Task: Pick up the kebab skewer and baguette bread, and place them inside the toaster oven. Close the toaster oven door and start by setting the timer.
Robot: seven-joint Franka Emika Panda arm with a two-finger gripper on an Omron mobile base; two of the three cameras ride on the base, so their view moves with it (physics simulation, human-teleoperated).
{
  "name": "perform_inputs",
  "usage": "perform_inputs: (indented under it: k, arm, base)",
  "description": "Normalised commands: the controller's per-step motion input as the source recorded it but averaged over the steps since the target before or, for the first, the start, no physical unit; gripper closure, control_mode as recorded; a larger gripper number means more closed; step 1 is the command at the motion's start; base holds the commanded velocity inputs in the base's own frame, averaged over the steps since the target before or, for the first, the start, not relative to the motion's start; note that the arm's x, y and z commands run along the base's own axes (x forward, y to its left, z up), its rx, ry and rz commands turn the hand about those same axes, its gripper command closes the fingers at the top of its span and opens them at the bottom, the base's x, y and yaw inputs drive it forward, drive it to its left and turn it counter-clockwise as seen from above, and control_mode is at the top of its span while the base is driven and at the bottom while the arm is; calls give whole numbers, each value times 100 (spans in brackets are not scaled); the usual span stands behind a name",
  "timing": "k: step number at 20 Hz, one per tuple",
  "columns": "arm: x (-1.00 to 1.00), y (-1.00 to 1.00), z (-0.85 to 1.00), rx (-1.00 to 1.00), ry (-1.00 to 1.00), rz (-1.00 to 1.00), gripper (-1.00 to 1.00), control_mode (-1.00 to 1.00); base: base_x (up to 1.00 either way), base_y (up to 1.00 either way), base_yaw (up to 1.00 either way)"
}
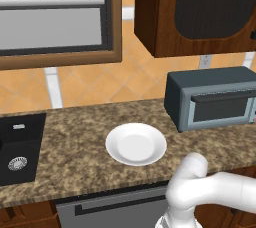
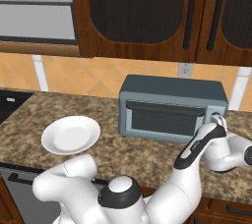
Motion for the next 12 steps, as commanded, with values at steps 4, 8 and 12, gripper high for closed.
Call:
perform_inputs:
  k: [4,8,12]
  arm:
    - [10,-36,-31,0,-4,-2,-100,-100]
    - [10,0,-28,0,-11,-7,-100,-100]
    - [12,1,-30,0,-15,-8,-100,-100]
  base:
    - [0,0,0]
    - [0,0,0]
    - [0,0,0]
